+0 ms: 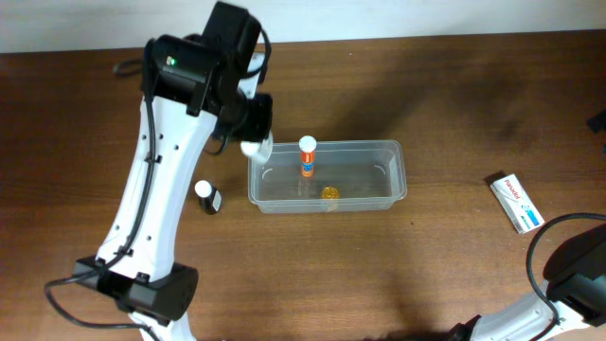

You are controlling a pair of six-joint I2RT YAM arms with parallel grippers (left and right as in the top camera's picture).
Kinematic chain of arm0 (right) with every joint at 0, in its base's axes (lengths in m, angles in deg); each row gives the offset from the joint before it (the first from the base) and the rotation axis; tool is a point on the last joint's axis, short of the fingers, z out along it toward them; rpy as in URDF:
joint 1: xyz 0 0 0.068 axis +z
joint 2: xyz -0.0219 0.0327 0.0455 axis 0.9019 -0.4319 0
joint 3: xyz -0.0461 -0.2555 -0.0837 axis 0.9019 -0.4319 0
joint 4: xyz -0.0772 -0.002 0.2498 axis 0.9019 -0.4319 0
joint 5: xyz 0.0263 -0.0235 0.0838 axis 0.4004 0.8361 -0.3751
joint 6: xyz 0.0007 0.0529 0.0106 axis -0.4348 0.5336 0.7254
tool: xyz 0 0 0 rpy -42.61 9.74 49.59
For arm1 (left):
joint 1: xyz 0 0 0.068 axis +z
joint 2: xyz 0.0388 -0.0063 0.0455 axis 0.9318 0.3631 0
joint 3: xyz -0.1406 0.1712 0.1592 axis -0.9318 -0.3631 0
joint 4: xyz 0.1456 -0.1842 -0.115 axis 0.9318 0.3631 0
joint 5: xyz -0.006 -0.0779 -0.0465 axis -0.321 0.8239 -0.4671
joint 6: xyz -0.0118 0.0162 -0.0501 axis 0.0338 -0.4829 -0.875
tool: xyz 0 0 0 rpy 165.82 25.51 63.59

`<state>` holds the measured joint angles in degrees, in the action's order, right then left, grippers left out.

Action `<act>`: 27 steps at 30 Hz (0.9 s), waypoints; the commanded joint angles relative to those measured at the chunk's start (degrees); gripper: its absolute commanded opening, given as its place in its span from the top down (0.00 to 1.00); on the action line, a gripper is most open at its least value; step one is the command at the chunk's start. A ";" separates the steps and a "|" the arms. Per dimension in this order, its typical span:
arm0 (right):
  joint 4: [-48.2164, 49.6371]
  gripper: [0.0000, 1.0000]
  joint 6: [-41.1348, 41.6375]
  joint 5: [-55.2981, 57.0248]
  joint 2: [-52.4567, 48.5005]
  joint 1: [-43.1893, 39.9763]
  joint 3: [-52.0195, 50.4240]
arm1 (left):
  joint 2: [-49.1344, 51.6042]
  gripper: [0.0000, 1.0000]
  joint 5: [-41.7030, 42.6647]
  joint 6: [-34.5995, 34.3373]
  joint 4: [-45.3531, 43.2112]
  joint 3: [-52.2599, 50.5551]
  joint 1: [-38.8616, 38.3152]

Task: Pack container
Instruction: 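Lift the white bottle with left gripper and carry it over the container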

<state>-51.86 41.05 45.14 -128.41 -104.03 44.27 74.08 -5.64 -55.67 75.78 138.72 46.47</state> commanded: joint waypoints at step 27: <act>-0.02 0.02 0.31 0.70 0.68 -0.15 0.55 | -1.90 0.99 -5.16 -7.74 -21.49 -23.52 -0.17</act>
<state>-51.88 41.10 45.12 -128.41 -104.03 44.27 73.16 -10.27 -62.91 55.67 115.84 46.47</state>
